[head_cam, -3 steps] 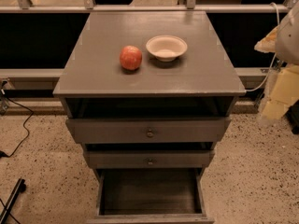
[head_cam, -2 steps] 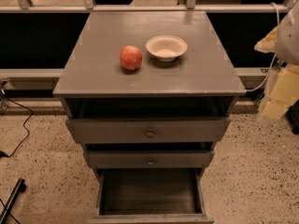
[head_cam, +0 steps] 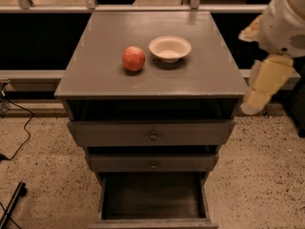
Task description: Place apple into bottom drawer
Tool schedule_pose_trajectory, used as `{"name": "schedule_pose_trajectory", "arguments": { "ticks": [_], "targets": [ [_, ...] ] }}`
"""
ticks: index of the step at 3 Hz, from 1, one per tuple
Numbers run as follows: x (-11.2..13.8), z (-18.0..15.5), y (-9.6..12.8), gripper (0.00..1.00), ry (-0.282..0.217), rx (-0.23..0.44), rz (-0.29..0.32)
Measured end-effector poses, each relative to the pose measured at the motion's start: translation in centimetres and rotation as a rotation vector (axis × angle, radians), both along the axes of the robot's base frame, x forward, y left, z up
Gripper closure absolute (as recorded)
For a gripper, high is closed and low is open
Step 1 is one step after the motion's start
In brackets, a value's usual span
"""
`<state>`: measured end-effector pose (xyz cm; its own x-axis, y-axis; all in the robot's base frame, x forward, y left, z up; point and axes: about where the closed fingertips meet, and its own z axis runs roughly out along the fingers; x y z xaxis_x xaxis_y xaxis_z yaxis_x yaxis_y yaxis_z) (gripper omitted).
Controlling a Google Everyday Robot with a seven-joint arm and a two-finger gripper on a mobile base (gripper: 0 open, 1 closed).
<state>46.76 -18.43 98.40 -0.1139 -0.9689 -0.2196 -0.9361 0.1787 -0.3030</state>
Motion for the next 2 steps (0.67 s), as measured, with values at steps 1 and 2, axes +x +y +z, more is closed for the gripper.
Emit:
{"name": "schedule_pose_trajectory", "arguments": {
  "ticks": [1,2],
  "targets": [
    [4.1,0.7,4.2,0.00,-0.060,0.020,0.126],
    [7.5,0.6,8.1,0.00,-0.082,0.036,0.225]
  ]
}}
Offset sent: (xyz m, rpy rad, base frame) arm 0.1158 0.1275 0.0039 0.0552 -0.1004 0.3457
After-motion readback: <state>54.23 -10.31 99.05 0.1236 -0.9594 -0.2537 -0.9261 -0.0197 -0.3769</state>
